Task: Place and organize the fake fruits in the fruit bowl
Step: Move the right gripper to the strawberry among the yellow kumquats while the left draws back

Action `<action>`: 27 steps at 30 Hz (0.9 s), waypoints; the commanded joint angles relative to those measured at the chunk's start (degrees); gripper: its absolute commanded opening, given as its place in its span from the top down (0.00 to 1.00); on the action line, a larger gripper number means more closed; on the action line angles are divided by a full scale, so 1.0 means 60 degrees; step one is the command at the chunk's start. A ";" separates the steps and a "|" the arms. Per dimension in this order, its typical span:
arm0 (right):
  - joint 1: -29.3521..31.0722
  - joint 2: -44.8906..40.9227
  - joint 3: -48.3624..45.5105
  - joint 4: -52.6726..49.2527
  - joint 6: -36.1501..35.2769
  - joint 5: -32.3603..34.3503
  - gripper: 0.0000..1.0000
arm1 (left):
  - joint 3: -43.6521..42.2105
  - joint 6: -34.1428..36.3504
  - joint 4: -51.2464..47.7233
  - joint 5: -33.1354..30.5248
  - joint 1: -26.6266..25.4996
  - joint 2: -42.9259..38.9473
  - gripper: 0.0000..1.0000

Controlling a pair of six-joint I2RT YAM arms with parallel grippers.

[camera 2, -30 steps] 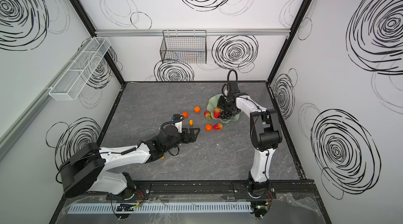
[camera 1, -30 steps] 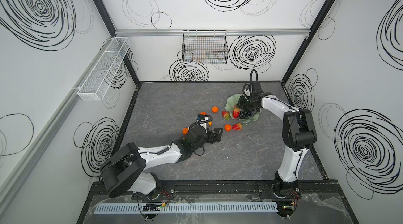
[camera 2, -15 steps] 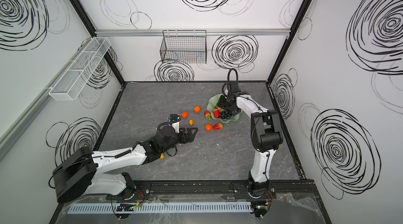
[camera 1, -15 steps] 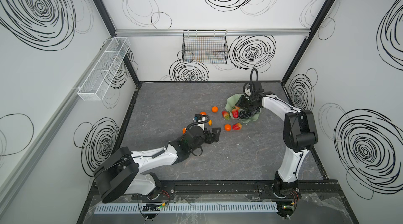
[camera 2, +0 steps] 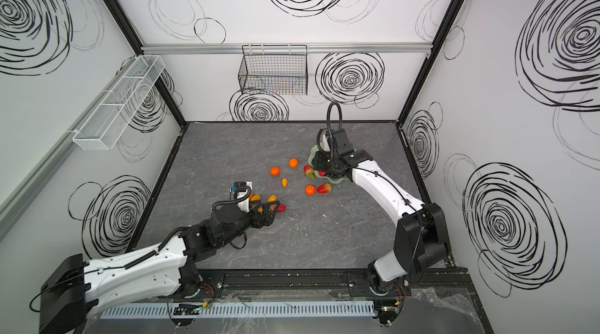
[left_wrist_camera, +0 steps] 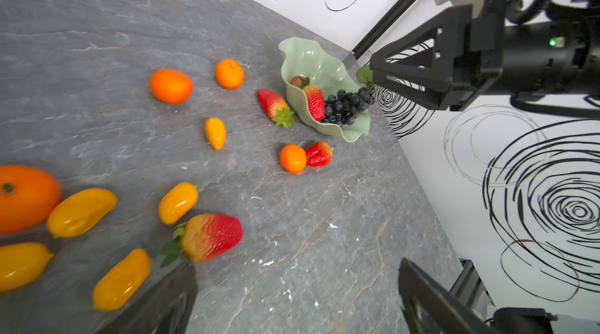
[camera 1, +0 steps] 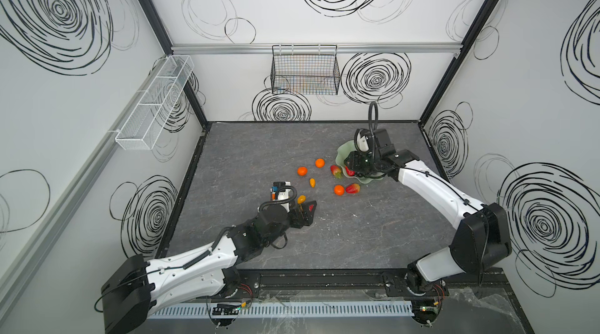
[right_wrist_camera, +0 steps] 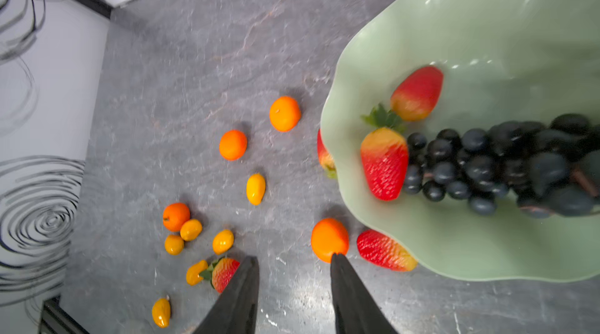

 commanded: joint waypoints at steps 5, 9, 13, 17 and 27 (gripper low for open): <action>0.2524 0.0108 0.0000 -0.0048 -0.0915 0.1682 0.58 | -0.0713 -0.1083 -0.2546 -0.1433 -0.0108 -0.1968 0.01; 0.3745 0.0673 0.0479 -0.0141 -0.1421 0.2298 0.58 | -0.0755 -0.1119 -0.3450 -0.1440 0.0217 -0.2629 0.01; 0.4522 0.1495 0.1133 -0.0359 -0.1919 0.2665 0.58 | -0.0879 -0.1041 -0.3776 -0.0686 0.1003 -0.3135 0.01; 0.4948 0.2249 0.1705 -0.0546 -0.2324 0.2937 0.58 | -0.1108 -0.1012 -0.3804 0.0278 0.2085 -0.3523 0.01; 0.5089 0.3345 0.2461 -0.0758 -0.3230 0.3040 0.51 | -0.1477 -0.0601 -0.3934 0.2270 0.4628 -0.3896 0.01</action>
